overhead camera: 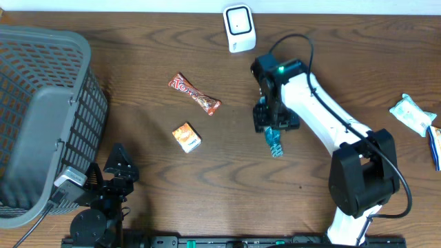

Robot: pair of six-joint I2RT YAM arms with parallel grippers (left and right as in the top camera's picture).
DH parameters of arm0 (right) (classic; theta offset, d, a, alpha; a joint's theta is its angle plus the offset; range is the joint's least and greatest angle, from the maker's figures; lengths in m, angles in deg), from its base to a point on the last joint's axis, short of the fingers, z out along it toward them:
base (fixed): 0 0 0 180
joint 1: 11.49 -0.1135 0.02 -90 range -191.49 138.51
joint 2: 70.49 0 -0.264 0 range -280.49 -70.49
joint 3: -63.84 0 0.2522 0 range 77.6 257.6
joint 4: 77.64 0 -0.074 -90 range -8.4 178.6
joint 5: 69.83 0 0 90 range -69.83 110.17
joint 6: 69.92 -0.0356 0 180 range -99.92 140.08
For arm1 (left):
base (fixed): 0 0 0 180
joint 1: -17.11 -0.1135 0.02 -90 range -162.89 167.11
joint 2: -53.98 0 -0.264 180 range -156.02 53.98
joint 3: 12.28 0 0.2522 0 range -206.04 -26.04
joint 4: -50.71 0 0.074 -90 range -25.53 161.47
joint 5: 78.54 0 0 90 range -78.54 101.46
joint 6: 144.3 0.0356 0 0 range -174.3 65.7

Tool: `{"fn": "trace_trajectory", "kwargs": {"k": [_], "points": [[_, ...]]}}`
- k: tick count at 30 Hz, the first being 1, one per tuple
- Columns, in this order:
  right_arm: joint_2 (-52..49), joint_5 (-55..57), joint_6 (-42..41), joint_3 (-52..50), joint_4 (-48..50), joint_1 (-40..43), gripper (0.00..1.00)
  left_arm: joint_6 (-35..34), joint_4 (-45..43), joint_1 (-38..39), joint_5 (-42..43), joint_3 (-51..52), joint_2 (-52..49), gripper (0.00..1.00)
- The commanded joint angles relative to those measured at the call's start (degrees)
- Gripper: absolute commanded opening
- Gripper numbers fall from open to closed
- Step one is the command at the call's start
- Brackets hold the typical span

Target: Scan the item barcode

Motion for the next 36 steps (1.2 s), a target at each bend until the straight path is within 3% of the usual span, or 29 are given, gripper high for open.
{"fn": "trace_trajectory", "kwargs": {"k": [1, 11, 15, 20, 25, 31, 36], "points": [[-0.1, -0.7, -0.2, -4.2, 3.1, 0.0, 0.69, -0.3, -0.1, 0.3, -0.7, 0.2, 0.4, 0.98], [-0.1, -0.7, 2.5, -12.7, 16.1, 1.1, 0.71, -0.3, -0.1, 0.3, -0.7, 0.2, 0.4, 0.98], [-0.1, -0.7, 3.4, -14.4, 18.6, 1.3, 0.64, -0.3, -0.1, 0.3, -0.7, 0.2, 0.4, 0.98], [-0.1, -0.7, 3.8, -16.4, 18.8, 1.3, 0.46, -0.3, -0.1, 0.3, -0.7, 0.2, 0.4, 0.98], [-0.1, -0.7, 4.4, -18.6, 20.5, 1.3, 0.4, -0.3, -0.1, 0.3, -0.7, 0.2, 0.4, 0.98], [-0.1, -0.7, 4.4, -22.5, 24.8, 1.5, 0.41, -0.3, -0.1, 0.3, -0.7, 0.2, 0.4, 0.98], [-0.1, -0.7, 4.4, -24.2, 26.0, 2.1, 0.29, -0.3, -0.1, 0.3, -0.7, 0.2, 0.4, 0.98]]}}
